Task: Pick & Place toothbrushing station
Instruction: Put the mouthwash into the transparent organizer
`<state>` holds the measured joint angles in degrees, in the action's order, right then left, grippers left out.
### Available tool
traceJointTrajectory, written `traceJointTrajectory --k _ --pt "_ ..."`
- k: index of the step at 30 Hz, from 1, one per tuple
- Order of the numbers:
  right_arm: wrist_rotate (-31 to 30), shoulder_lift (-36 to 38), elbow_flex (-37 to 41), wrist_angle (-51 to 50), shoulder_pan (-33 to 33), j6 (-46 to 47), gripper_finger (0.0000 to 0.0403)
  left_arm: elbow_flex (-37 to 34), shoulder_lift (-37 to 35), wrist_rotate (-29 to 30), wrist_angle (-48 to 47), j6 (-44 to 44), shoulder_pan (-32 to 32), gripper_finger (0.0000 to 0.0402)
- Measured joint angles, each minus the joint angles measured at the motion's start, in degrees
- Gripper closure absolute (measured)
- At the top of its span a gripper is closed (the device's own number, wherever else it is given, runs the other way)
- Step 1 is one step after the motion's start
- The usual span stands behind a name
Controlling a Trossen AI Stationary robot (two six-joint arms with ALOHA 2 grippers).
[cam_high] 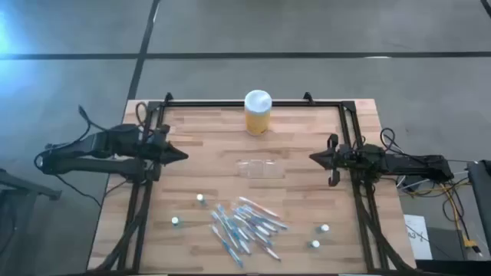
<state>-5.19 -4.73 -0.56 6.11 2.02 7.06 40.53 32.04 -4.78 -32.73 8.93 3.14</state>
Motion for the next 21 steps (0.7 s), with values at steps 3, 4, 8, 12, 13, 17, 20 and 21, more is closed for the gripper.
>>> traceJointTrajectory --k 3,4,8,12,13,17,20,21 --pt "0.0 0.0 0.0 -0.1 0.0 0.0 0.0394 1.9 3.5 -0.2 -1.9 0.1 -1.4 0.0397" --pt "0.0 0.0 0.0 -0.1 0.0 0.0 0.0394 2.8 4.9 -0.2 -2.0 0.1 -1.9 0.0396" --pt "0.0 -0.1 0.0 -0.3 0.0 0.0 0.0394 7.4 10.9 -0.3 -7.0 0.1 -4.4 0.0389" --pt "0.1 -0.7 0.0 -0.4 0.0 0.0 0.0394 12.3 16.8 -0.3 -13.8 -0.3 -7.3 0.0376" --pt "0.1 -0.9 0.0 -0.4 0.0 0.0 0.0394 13.2 18.4 -0.3 -15.3 -0.1 -8.1 0.0371" --pt "0.1 -2.0 0.0 -0.8 0.0 -0.2 0.0394 16.9 24.2 -0.5 -20.5 3.8 -11.1 0.0342" --pt "0.1 -2.8 0.0 -0.8 0.0 -0.2 0.0394 18.0 28.3 -0.1 -21.9 1.0 -12.8 0.0320" --pt "0.1 -3.0 0.0 -0.8 0.0 -0.2 0.0394 18.3 29.3 -0.1 -21.8 -0.6 -13.5 0.0314"
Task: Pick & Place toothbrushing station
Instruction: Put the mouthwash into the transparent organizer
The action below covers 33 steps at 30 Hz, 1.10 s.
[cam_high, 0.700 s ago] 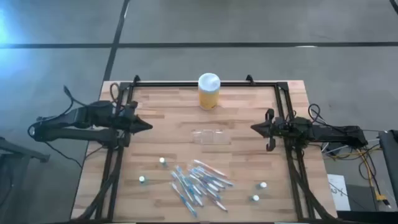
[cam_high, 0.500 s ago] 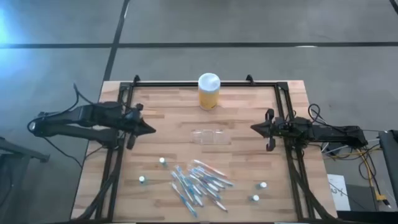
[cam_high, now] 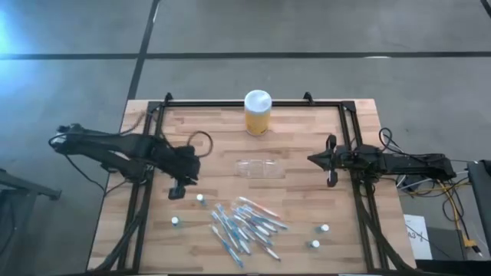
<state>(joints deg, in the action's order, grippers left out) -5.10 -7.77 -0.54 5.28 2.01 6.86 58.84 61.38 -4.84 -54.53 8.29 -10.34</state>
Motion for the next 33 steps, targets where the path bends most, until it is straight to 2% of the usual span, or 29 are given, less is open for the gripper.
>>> traceJointTrajectory --k 11,16,25,33 --pt "0.0 -1.4 0.0 0.0 0.0 0.0 0.0394 2.1 8.2 0.4 0.4 -10.2 -6.4 0.0267" --pt "0.0 -1.4 0.0 -0.2 0.0 0.0 0.0394 2.0 12.0 2.3 0.3 -15.0 -8.7 0.0255" --pt "0.0 -1.4 0.0 -0.4 0.0 0.2 0.0394 2.0 16.6 4.8 0.3 -21.6 -10.4 0.0239" --pt "0.0 -1.5 0.0 -0.7 0.0 0.0 0.0394 1.9 17.9 5.4 0.3 -25.2 -10.9 0.0227"
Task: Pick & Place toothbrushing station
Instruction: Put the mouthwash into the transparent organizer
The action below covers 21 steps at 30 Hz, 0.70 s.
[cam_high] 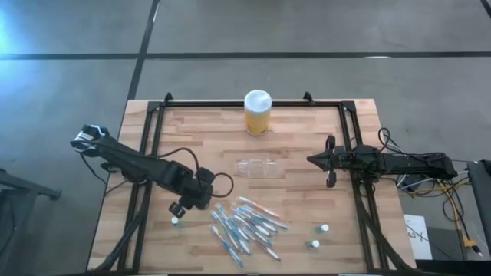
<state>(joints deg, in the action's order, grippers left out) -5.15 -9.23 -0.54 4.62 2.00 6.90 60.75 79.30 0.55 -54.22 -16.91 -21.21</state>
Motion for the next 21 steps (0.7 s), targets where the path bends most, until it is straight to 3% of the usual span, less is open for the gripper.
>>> traceJointTrajectory --k 21 --pt "-1.0 -4.3 0.0 0.3 0.0 1.5 0.0394 0.0 2.3 1.8 -0.9 -8.9 0.0 0.0204"
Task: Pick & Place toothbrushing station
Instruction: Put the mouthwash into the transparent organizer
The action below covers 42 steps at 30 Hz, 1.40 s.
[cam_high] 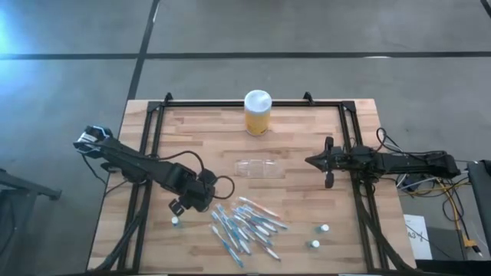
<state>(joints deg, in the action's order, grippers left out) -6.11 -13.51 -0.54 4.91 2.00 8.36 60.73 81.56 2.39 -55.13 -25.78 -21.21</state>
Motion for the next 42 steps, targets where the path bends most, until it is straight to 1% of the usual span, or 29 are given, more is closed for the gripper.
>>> traceJointTrajectory --k 10,29,33,42 --pt "-0.2 -1.2 0.0 0.4 0.0 0.2 0.0394 0.0 0.0 0.0 0.0 -7.2 0.0 0.0204" --pt "-0.1 -1.2 0.0 0.6 0.0 0.7 0.0394 -0.1 0.1 -1.0 0.0 -7.1 0.0 0.0204" --pt "-0.1 -1.2 0.0 0.6 0.0 0.7 0.0394 -0.3 0.1 -1.0 0.9 -8.3 0.0 0.0204" --pt "-0.1 -1.2 0.0 0.6 0.0 0.6 0.0394 -2.0 0.2 -0.9 2.1 -9.1 0.0 0.0204"
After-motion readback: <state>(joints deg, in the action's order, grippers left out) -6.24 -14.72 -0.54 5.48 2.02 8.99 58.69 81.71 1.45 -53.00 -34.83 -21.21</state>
